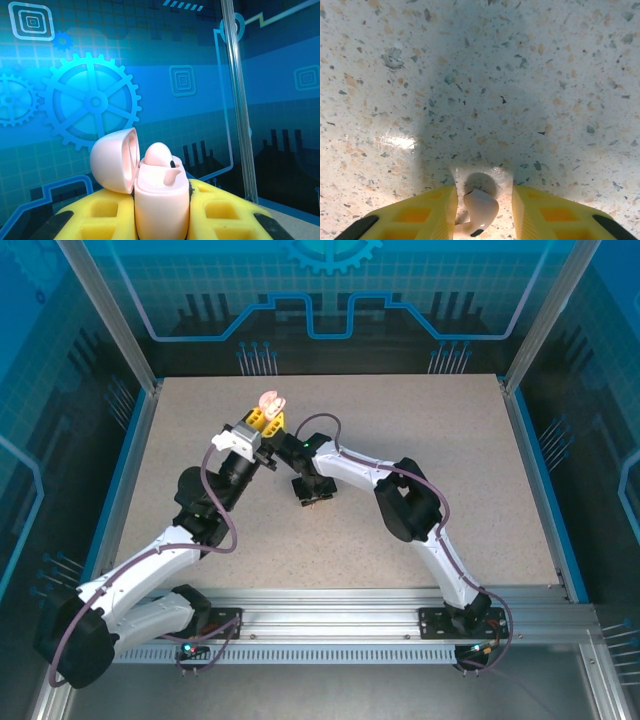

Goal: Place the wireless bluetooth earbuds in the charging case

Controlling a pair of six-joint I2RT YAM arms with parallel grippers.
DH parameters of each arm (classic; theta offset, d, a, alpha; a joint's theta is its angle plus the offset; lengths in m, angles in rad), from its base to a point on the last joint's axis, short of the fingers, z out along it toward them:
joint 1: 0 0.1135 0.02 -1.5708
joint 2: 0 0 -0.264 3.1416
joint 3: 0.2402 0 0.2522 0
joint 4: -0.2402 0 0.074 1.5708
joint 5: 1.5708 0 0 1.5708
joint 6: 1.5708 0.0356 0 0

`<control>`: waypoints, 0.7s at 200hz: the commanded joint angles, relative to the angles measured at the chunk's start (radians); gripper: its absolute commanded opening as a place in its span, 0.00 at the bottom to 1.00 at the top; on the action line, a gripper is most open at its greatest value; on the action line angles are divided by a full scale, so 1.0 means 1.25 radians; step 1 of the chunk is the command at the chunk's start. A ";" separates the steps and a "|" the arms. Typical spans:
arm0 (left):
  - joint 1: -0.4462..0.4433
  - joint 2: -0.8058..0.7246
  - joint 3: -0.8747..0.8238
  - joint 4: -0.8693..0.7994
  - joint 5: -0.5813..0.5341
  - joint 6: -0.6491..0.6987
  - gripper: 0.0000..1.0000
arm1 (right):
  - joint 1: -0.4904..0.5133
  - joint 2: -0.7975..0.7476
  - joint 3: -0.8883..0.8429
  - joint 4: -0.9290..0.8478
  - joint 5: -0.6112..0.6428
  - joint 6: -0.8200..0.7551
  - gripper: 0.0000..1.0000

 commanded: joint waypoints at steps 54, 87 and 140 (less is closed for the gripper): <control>0.007 0.008 0.036 0.035 0.020 -0.008 0.00 | 0.013 -0.093 -0.108 0.008 0.007 0.008 0.36; 0.008 0.011 0.035 0.035 0.023 -0.011 0.00 | 0.014 -0.124 -0.118 0.044 -0.021 0.010 0.37; 0.007 0.008 0.035 0.032 0.023 -0.011 0.00 | 0.012 -0.106 -0.056 0.047 -0.022 -0.017 0.42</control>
